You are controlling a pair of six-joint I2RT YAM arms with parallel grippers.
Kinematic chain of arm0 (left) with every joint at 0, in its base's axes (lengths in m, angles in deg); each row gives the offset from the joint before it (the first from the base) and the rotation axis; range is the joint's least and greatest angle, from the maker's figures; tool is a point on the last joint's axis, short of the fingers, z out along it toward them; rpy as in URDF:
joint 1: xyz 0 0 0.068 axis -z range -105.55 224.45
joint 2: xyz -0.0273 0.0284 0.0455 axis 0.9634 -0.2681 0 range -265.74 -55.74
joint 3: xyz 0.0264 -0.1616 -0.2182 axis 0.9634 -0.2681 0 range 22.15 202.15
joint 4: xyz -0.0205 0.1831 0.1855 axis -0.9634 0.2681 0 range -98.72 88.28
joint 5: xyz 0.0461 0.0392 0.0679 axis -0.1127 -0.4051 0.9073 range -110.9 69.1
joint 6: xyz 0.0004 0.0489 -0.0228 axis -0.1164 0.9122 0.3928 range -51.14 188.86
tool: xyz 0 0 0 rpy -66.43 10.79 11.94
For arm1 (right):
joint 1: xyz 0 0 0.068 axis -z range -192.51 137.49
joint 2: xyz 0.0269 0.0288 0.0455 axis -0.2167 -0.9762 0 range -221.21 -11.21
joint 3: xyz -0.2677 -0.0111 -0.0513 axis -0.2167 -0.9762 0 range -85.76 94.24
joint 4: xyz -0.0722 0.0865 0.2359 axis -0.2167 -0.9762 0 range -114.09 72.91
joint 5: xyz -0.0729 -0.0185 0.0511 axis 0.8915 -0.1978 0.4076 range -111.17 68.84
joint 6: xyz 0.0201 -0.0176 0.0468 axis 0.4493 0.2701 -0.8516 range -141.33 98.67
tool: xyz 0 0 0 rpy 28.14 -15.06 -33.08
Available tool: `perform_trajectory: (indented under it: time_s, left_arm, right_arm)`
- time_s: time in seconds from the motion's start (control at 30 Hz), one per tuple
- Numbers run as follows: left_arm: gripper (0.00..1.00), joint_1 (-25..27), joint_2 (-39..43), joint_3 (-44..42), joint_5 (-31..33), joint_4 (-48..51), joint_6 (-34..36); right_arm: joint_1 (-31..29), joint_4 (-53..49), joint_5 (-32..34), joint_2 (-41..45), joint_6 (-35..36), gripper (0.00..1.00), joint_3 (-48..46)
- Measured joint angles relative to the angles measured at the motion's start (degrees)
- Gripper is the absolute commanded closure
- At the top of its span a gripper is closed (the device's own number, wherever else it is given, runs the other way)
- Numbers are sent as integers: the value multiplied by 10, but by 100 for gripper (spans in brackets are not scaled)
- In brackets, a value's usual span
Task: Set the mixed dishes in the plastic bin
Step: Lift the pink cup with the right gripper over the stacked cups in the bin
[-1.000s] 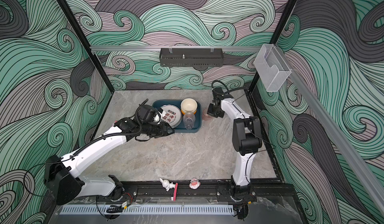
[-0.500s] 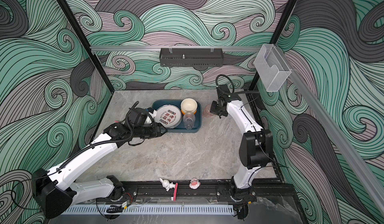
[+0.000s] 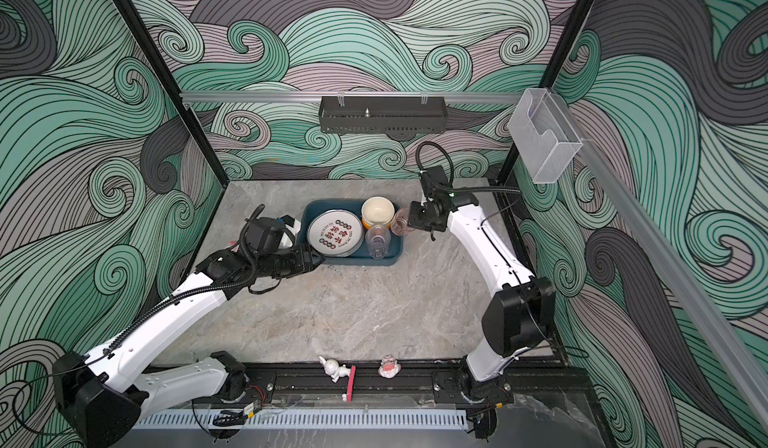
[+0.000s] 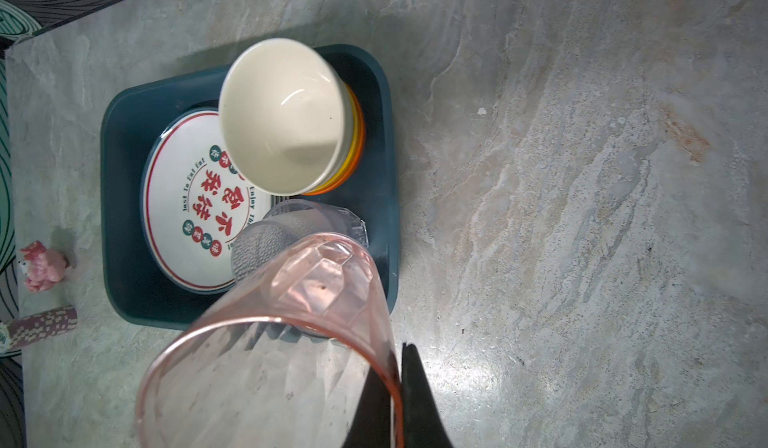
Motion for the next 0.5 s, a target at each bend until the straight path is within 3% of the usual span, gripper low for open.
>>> perform_trajectory:
  time_s: [0.5]
  left_arm:
    - [42,-31,26,-16,-3,1,-6]
  right_arm:
    - [-62,-9,5,-64,2,100,50]
